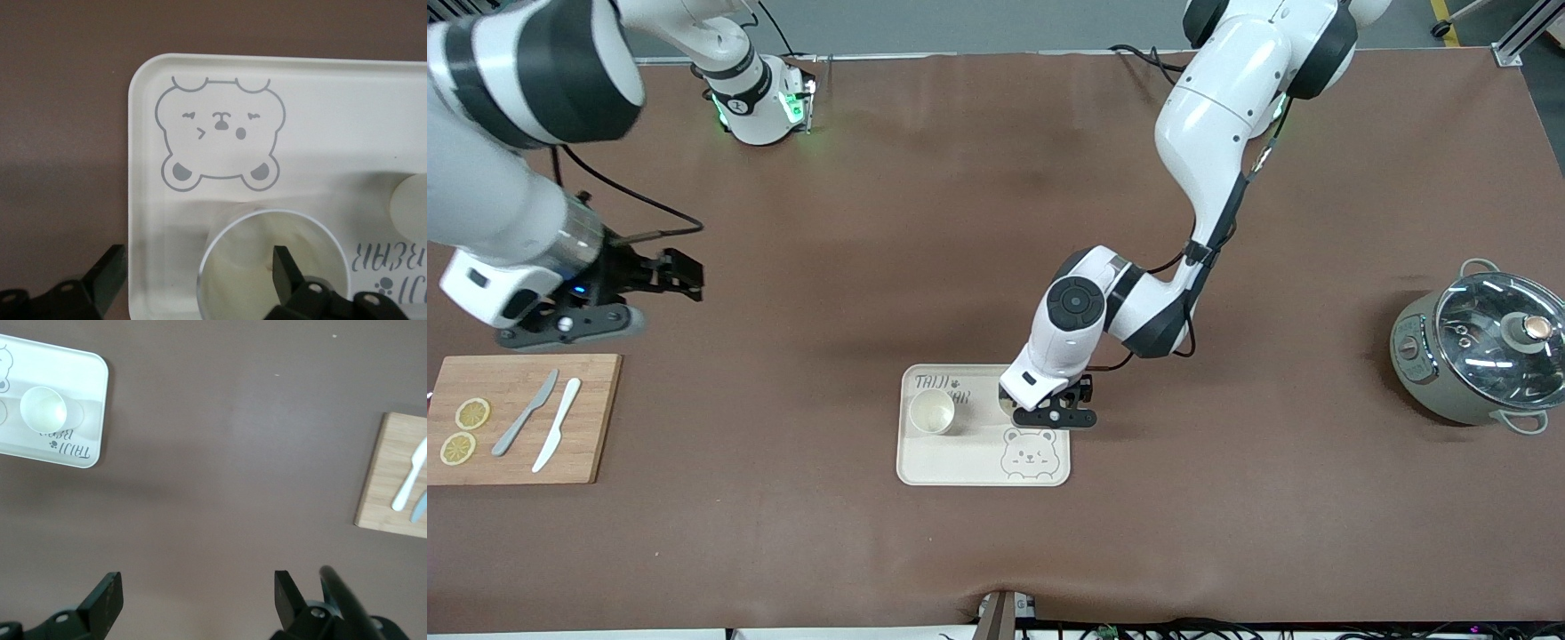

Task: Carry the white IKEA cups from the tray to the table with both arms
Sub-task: 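Reach the right gripper toward the other white cup on the tray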

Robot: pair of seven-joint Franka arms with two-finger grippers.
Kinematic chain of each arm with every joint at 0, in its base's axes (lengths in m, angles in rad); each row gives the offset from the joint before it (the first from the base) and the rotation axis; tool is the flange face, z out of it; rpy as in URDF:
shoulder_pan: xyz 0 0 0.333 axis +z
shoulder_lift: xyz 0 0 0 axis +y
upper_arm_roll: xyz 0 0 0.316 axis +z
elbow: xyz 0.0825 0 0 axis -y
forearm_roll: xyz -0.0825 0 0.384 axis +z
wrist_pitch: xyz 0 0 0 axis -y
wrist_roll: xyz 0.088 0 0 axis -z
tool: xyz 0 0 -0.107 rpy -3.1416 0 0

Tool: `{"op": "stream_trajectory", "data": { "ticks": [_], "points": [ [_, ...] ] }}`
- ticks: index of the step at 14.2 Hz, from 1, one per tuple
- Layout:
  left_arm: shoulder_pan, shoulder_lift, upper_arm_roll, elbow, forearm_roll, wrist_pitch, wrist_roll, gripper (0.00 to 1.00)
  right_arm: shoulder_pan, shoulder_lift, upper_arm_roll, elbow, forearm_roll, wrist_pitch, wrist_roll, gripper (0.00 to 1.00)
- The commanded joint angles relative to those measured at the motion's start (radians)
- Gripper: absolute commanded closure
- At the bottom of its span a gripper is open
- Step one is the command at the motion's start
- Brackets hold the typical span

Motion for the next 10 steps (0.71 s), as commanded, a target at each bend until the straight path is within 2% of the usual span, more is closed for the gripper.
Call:
{"op": "stream_trajectory", "data": {
  "ticks": [1,4,7,10],
  "points": [
    [-0.014,0.005,0.015,0.011,-0.004,-0.001,-0.075,1.0,0.035,0.035,-0.004,-0.017,0.004,0.057,0.035,0.0],
    [-0.014,0.007,0.015,0.011,-0.004,-0.001,-0.073,1.0,0.075,0.099,-0.004,-0.021,0.01,0.11,0.076,0.0],
    [-0.013,0.007,0.015,0.011,-0.004,-0.001,-0.072,1.0,0.093,0.161,-0.004,-0.021,0.091,0.193,0.122,0.0],
    [-0.01,-0.015,0.015,0.011,-0.006,-0.009,-0.075,1.0,0.121,0.214,-0.004,-0.021,0.11,0.275,0.162,0.0]
  ]
}}
